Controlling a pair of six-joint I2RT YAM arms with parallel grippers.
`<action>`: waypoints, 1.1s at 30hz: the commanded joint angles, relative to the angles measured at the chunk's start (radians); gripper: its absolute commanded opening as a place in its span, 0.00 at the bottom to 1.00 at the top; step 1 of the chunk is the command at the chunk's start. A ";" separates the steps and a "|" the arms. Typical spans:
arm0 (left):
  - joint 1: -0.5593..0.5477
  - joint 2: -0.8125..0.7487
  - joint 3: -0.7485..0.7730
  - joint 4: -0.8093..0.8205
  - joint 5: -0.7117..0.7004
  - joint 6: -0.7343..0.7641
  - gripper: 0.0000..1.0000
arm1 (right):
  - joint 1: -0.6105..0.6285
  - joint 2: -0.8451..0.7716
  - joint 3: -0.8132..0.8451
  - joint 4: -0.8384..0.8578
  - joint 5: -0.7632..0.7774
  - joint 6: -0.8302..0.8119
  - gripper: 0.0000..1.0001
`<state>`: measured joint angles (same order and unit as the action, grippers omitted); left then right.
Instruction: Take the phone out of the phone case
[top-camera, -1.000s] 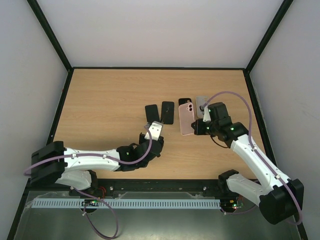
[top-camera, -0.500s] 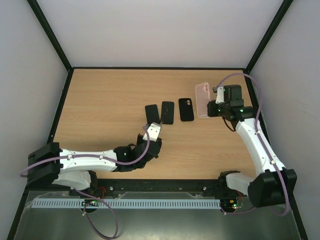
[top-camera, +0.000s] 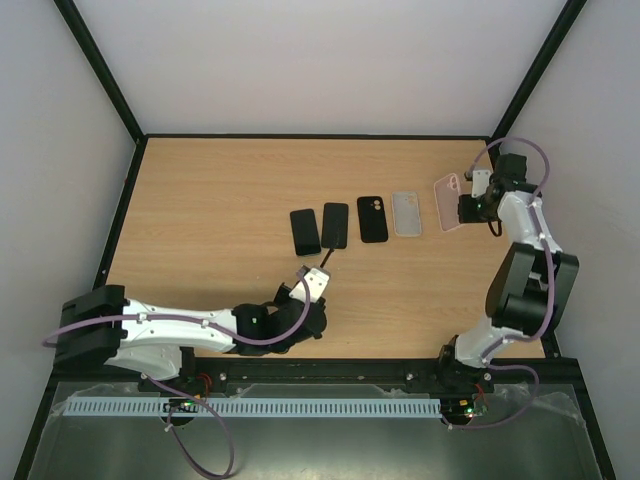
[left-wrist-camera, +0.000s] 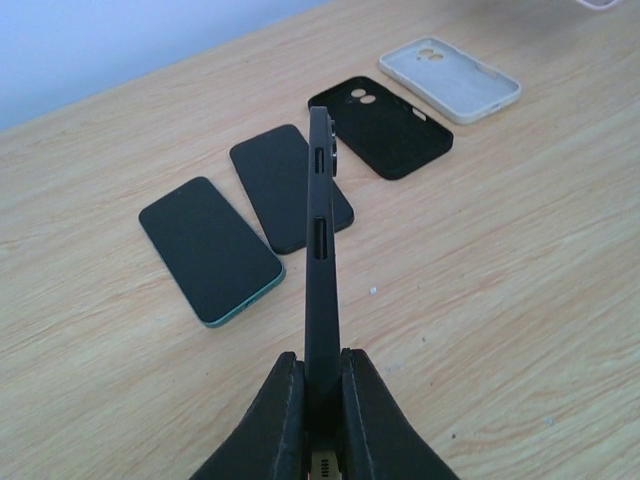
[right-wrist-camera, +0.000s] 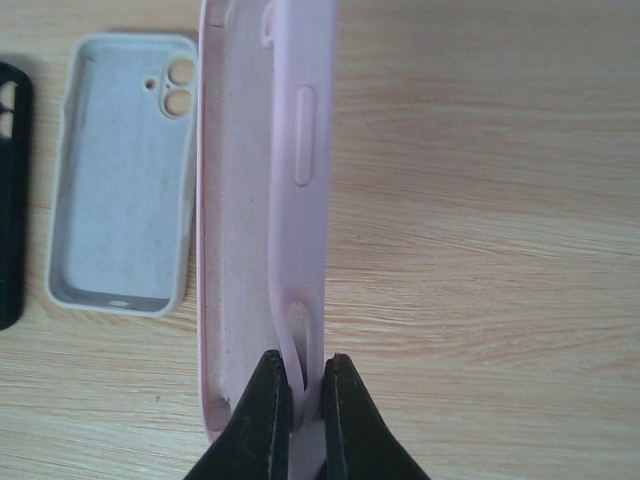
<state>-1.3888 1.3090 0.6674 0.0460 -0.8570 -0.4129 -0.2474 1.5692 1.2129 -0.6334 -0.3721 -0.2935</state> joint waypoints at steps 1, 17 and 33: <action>-0.034 0.012 0.039 -0.078 -0.072 -0.050 0.02 | -0.048 0.143 0.113 -0.096 -0.099 -0.106 0.02; -0.064 0.043 0.056 -0.098 -0.088 -0.071 0.02 | -0.063 0.562 0.406 -0.216 -0.251 -0.080 0.02; -0.064 0.047 0.051 -0.110 -0.087 -0.076 0.02 | 0.036 0.567 0.309 -0.248 -0.374 -0.077 0.09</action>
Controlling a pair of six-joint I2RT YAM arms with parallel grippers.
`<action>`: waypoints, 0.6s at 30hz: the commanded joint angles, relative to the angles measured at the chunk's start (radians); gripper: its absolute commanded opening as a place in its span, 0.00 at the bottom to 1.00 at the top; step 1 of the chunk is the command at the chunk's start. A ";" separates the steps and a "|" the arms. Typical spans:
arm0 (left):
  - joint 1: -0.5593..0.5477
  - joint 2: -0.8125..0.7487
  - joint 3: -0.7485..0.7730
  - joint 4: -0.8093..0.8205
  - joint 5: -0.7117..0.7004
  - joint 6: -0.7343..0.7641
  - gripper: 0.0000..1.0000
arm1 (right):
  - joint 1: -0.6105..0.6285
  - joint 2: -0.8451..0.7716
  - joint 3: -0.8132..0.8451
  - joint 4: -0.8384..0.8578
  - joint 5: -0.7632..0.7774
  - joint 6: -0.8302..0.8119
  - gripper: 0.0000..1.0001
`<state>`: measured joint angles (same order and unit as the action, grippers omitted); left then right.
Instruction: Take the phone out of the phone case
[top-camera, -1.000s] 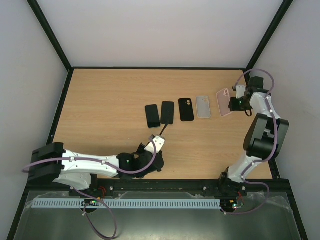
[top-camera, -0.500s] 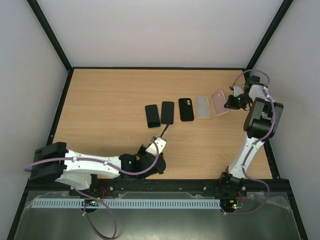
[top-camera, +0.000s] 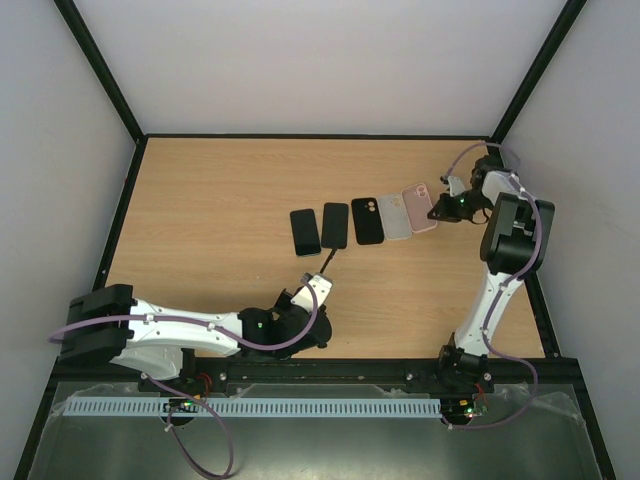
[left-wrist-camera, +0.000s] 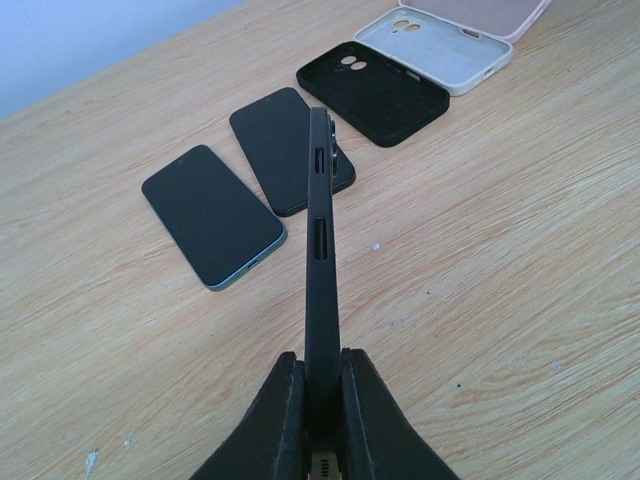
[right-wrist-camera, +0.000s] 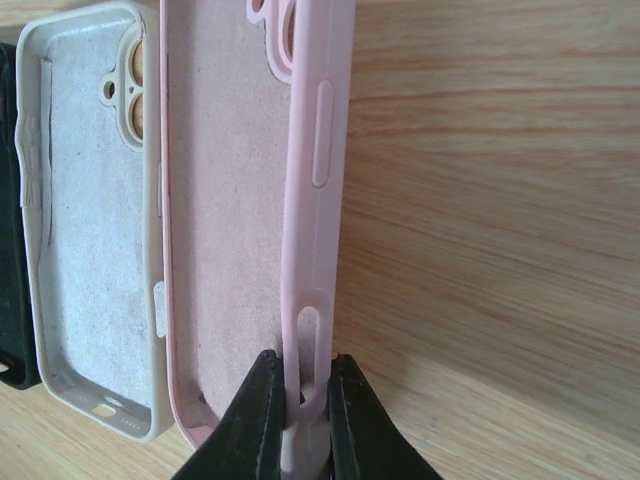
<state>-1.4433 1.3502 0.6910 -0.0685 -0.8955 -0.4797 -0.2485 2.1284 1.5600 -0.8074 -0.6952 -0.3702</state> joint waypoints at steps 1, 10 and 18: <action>-0.009 0.009 0.029 -0.004 -0.045 -0.010 0.02 | 0.036 -0.002 -0.039 -0.072 -0.045 -0.003 0.13; -0.020 0.057 0.101 -0.182 -0.028 -0.050 0.02 | -0.005 -0.233 -0.194 0.061 0.053 0.005 0.44; -0.026 0.138 0.218 -0.542 -0.183 -0.332 0.02 | -0.003 -0.550 -0.397 0.085 -0.025 0.053 0.45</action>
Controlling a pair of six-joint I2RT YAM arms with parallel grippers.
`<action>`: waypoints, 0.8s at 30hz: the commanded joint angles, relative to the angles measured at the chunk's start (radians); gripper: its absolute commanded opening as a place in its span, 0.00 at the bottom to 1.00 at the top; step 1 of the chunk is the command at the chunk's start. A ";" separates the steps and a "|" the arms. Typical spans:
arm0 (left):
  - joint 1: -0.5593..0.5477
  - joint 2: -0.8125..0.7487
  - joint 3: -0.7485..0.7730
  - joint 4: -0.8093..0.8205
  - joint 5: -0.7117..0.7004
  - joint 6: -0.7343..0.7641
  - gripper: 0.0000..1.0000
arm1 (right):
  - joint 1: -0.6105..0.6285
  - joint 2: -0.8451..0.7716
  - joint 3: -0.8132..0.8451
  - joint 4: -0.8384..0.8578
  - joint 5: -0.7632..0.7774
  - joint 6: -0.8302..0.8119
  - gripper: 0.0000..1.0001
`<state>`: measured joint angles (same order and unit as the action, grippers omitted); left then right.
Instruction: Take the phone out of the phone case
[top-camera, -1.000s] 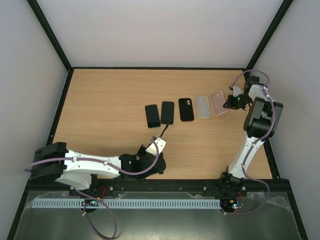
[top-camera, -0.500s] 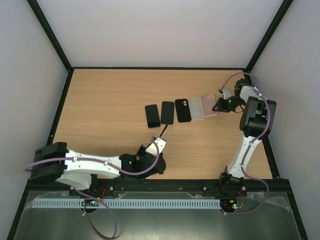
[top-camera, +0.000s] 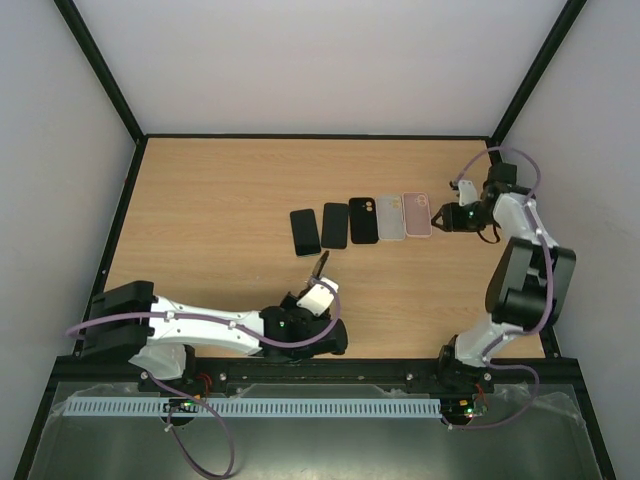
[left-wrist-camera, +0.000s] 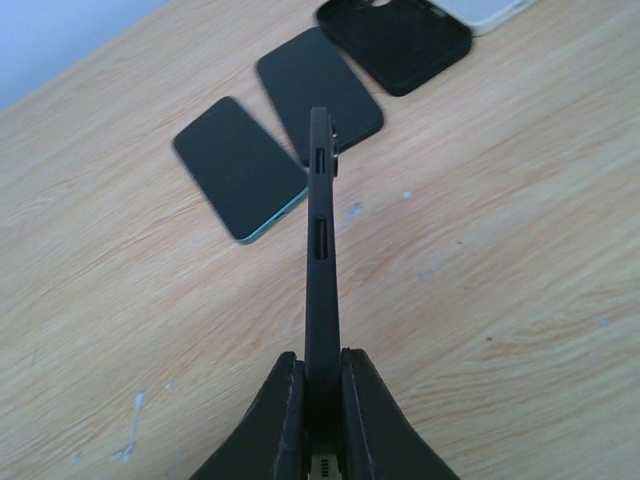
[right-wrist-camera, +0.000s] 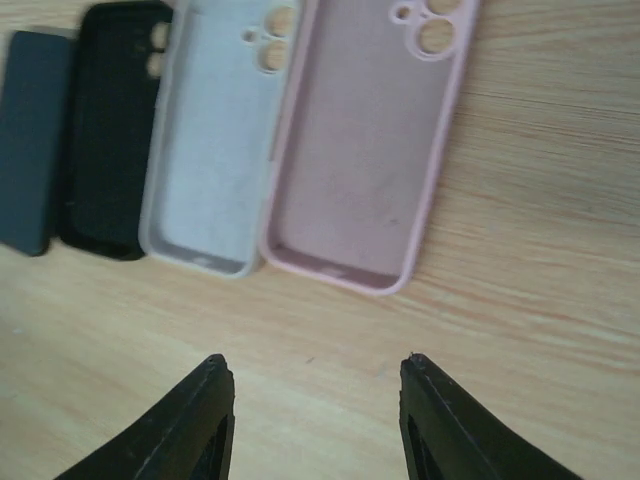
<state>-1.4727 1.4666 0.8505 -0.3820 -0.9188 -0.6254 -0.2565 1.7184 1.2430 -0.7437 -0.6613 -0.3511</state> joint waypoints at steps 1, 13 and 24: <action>0.018 0.020 0.058 -0.245 -0.175 -0.201 0.03 | 0.005 -0.194 -0.111 0.023 -0.095 0.057 0.45; 0.346 -0.098 -0.030 -0.006 -0.168 0.149 0.02 | 0.072 -0.496 -0.317 0.132 -0.425 0.220 0.47; 0.542 -0.028 -0.059 0.048 -0.174 0.382 0.03 | 0.069 -0.699 -0.511 0.337 -0.459 0.344 0.55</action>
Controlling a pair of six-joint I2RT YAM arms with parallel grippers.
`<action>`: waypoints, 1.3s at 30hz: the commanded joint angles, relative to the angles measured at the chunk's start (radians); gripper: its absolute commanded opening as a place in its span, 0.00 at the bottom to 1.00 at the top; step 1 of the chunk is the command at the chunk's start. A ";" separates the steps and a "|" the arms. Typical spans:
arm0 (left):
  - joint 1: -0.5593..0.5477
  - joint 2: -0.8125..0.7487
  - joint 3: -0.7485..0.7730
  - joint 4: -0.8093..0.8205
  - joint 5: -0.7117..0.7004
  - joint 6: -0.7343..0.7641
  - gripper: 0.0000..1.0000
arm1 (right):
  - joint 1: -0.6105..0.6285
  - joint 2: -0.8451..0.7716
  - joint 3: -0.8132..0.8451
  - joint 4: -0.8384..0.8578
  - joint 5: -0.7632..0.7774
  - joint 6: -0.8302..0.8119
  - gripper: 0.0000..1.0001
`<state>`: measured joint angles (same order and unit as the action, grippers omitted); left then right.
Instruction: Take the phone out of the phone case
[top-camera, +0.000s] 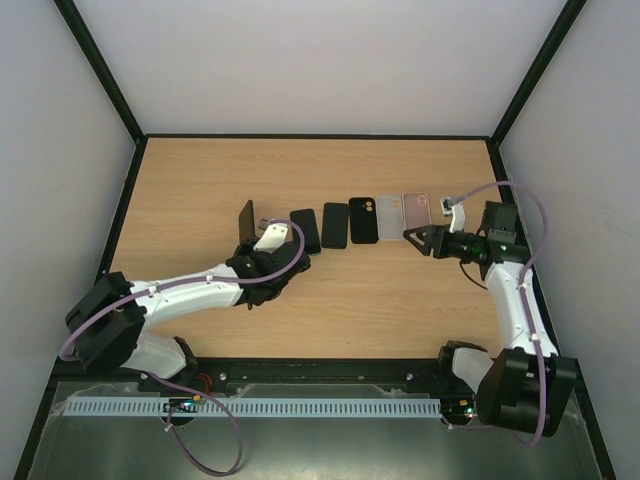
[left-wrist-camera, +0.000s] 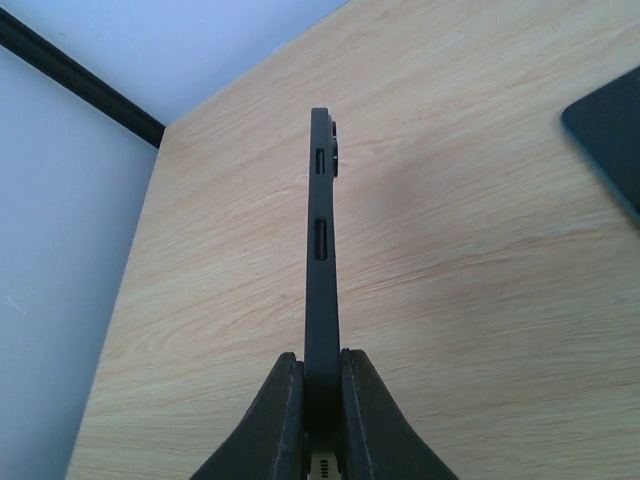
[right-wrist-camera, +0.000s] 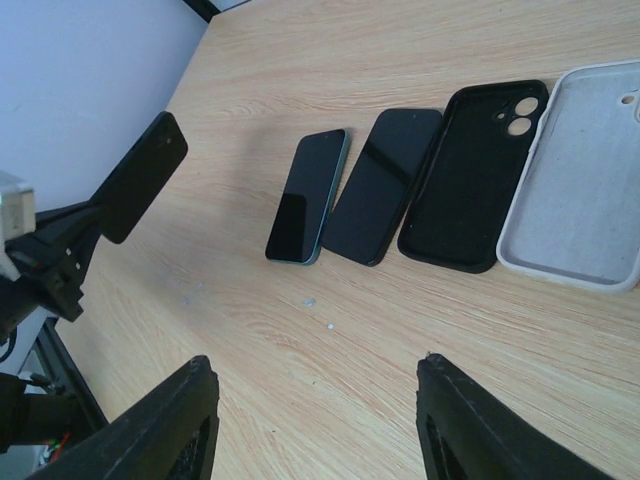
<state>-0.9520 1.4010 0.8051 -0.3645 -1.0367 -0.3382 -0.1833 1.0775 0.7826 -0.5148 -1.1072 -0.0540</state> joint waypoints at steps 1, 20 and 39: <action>0.022 0.056 -0.013 0.031 -0.059 0.101 0.02 | -0.004 -0.070 -0.058 0.112 -0.011 0.050 0.55; 0.024 0.448 0.080 0.013 -0.009 0.144 0.21 | -0.005 -0.137 -0.109 0.177 0.039 0.078 0.56; -0.021 0.221 0.055 -0.001 0.270 0.010 0.79 | -0.019 -0.128 -0.115 0.186 0.051 0.078 0.57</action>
<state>-0.9585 1.7229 0.8692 -0.3408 -0.8585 -0.3000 -0.1970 0.9443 0.6788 -0.3607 -1.0729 0.0250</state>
